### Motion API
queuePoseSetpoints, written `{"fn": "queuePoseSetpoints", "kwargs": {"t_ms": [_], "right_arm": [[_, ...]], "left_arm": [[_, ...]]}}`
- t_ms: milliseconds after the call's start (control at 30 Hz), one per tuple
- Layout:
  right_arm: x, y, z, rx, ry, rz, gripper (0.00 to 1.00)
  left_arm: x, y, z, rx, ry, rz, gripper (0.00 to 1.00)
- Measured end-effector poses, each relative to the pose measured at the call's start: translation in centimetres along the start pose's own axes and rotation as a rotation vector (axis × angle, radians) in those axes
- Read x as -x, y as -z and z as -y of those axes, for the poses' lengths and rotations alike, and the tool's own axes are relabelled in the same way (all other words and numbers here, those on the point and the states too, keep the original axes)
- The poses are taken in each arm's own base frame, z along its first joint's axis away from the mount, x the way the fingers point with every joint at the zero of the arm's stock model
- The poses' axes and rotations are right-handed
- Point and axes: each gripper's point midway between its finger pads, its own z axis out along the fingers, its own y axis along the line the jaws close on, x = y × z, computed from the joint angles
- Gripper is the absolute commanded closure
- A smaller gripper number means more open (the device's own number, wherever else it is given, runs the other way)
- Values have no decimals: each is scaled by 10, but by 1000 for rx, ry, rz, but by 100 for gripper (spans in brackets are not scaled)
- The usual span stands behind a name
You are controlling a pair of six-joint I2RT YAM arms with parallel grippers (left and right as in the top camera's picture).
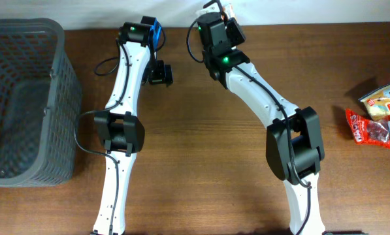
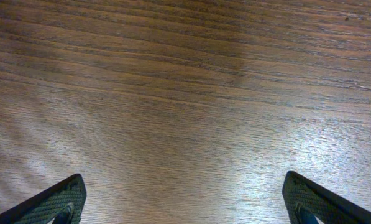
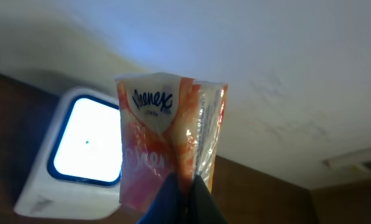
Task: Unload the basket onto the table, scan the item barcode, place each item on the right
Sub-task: 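Carry the orange box right and drop it on the snack pile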
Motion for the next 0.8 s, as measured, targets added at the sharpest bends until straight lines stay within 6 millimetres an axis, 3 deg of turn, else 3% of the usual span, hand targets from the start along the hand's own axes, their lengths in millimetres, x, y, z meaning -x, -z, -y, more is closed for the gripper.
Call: {"fn": "queuePoseSetpoints", "kwargs": {"t_ms": [100,167,200,233,267,300,333,400,433,500,567,600,633,667,800], "right_arm": [[-34,-4,13,-52,12,-131,96],[-82,-13,36,-84,-39,-292,96],[-116,-18,60,-95,-87,-400,96],[-132,-19,76,-108,-126,-450,96],[-165,-18,124,-166,-214,-550,96],[-181,-15,153,-203,-264,-596,96],[-208,-4,189,-248,-303,-681,96],[-243,9,231,-310,-359,-779,96],[-277,18,262,-375,-424,-859,96],[-310,27,280,-401,-505,-942,89],[-348,30,300,-400,-647,-1002,89],[-367,32,304,-382,-711,-1034,79],[-382,35,308,-371,-760,-1059,36],[-394,39,311,-365,-799,-1081,2],[-416,48,318,-346,-871,-1127,2]], "left_arm": [[0,0,0,0,0,-1,1],[0,0,0,0,0,0,1],[0,0,0,0,0,0,1],[0,0,0,0,0,-1,1],[0,0,0,0,0,-1,1],[0,0,0,0,0,0,1],[0,0,0,0,0,0,1],[0,0,0,0,0,0,1],[0,0,0,0,0,0,1],[0,0,0,0,0,0,1],[0,0,0,0,0,0,1],[0,0,0,0,0,0,1],[0,0,0,0,0,0,1],[0,0,0,0,0,0,1],[0,0,0,0,0,0,1]]}}
